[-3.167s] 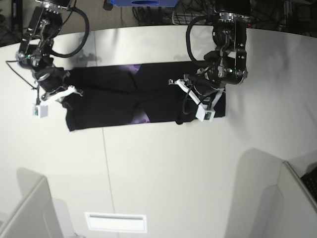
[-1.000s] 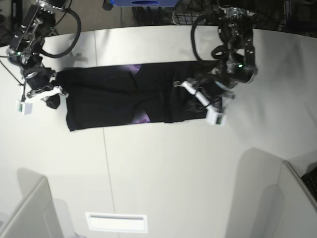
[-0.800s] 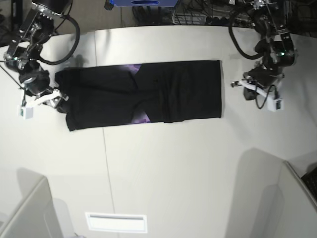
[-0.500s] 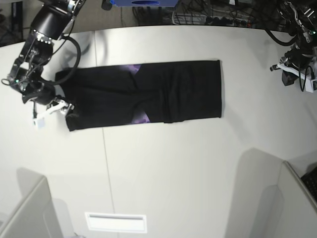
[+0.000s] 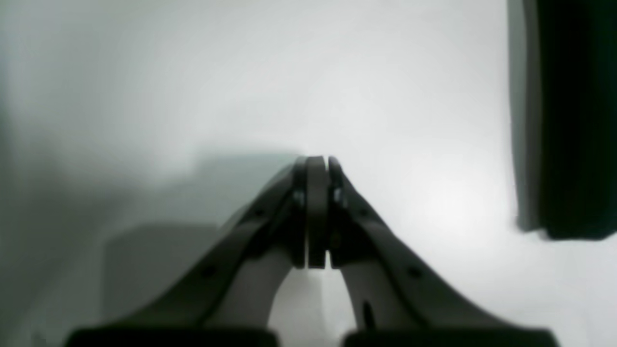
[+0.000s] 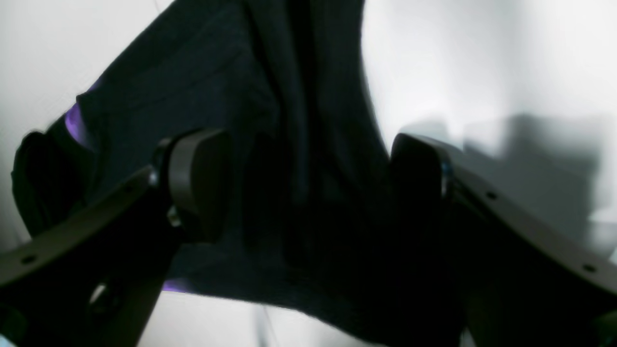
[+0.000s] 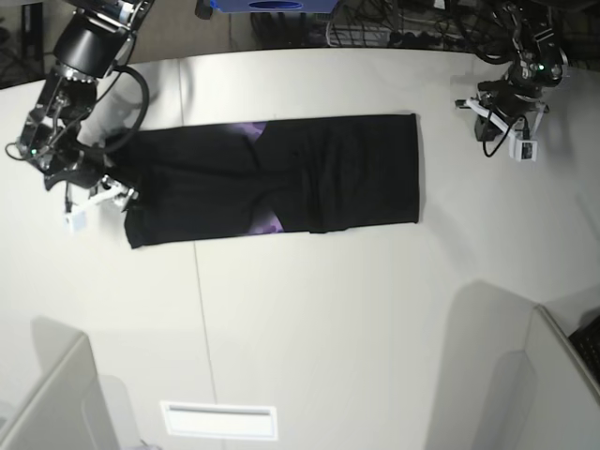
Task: Fold the T-shirt properly
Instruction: 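Release the strip and raise both grippers away from it, then grasp the strip's ends with both grippers and fold it in half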
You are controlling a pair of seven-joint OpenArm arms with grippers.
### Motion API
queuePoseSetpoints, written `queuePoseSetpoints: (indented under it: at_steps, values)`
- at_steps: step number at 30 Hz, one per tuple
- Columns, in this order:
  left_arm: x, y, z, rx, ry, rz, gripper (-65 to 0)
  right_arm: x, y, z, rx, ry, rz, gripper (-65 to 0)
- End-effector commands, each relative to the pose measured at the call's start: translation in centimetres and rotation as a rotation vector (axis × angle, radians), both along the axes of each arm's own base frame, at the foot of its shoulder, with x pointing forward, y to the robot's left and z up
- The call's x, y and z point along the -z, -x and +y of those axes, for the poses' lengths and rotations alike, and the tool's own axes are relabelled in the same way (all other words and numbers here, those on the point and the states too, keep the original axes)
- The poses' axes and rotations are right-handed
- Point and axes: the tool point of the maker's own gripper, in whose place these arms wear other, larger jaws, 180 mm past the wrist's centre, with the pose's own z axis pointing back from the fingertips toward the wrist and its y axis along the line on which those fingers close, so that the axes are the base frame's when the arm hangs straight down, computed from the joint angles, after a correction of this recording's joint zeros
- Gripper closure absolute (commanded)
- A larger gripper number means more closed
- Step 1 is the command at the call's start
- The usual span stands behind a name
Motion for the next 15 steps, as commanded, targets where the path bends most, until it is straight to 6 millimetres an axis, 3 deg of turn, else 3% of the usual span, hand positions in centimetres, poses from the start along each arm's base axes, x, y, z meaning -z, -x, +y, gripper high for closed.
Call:
queuePoseSetpoints:
  at_steps: [1, 9, 13, 15]
  values:
    - [-0.2, -0.4, 0.1, 0.013, -0.011, -0.007, 0.0, -0.2, 0.0, -0.2, -0.009, 0.005, -0.005, -47.4]
    - [0.3, -1.9, -3.9, 0.093, 0.046, -0.042, 0.0, 0.4, 1.0, 3.4, -0.155, -0.03, 0.004, -47.3]
    - [0.1, -3.0, -5.3, 0.093, 0.077, -0.067, 0.0, 0.6, 1.0, 3.4, -0.146, -0.036, 0.011, -47.3]
    - [-0.1, -3.8, -5.9, 0.088, 0.095, -0.083, 0.0, 0.5, 0.7, 3.2, -0.136, -0.03, -0.008, -43.8]
